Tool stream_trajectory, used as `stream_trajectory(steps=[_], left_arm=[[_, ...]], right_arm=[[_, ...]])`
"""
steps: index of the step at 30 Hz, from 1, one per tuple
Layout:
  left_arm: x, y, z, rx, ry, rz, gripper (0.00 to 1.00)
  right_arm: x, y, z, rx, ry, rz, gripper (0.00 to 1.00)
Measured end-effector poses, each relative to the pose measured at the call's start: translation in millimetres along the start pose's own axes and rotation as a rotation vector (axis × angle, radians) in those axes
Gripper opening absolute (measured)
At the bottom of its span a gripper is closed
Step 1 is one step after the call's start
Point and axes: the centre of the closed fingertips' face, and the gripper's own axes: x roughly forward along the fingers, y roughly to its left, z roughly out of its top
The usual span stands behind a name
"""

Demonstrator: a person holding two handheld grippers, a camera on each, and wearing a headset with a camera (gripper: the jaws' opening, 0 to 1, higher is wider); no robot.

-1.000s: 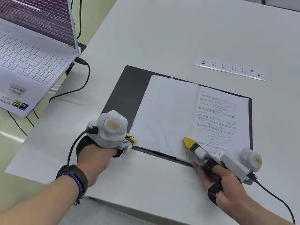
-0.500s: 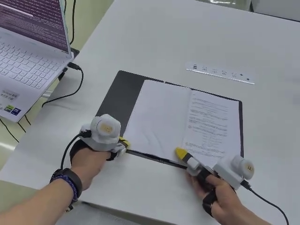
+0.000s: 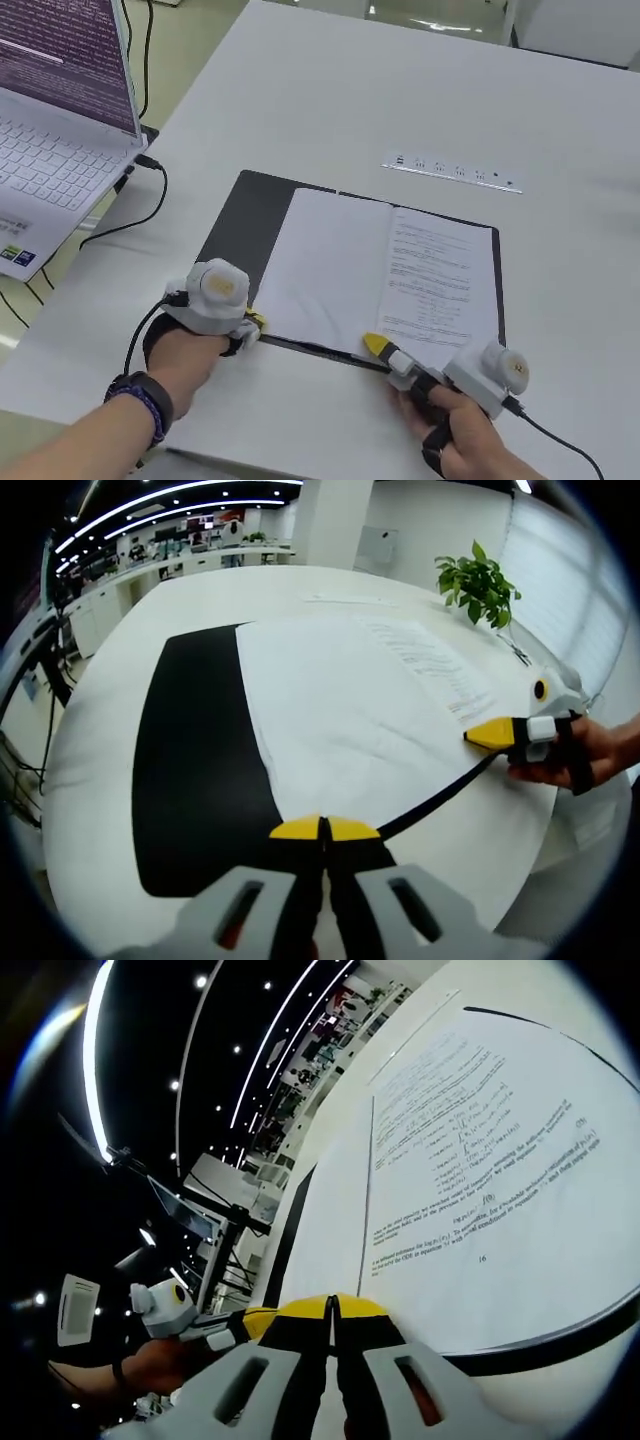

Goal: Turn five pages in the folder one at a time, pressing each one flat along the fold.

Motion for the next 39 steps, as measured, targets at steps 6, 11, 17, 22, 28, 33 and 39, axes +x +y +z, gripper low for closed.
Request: stream_trajectory(steps=[6,11,17,22,28,33,39], left_arm=[[-6.7,-12.4,5.1,-0.034,0.003,-0.021,0.07],[-17.8,-25.6,18.7,0.007,-0.037,-0.045,0.14],[-30.5,-35.4,27.0,0.034,-0.065,-0.065,0.21],[-42.3,-37.3,30.7,0.053,-0.080,-0.064,0.25],[-56.4,-37.6,35.3,0.079,-0.098,-0.057,0.29],[-66.8,-39.7,40.4,0.072,-0.120,-0.063,0.33],[-79.9,-39.0,48.2,0.099,-0.152,-0.053,0.36]], right_arm=[[-13.7,1.7,16.3,0.002,-0.054,-0.015,0.09],[-32.4,-2.4,31.3,-0.066,-0.073,-0.049,0.17],[-55.8,-9.3,46.9,-0.130,-0.099,-0.087,0.26],[-76.2,-15.8,58.0,-0.163,-0.118,-0.110,0.29],[-98.2,-22.8,70.0,-0.223,-0.126,-0.142,0.32],[-108.0,-20.2,71.7,-0.331,-0.089,-0.152,0.36],[-118.2,-10.6,74.7,-0.421,-0.083,-0.154,0.39]])
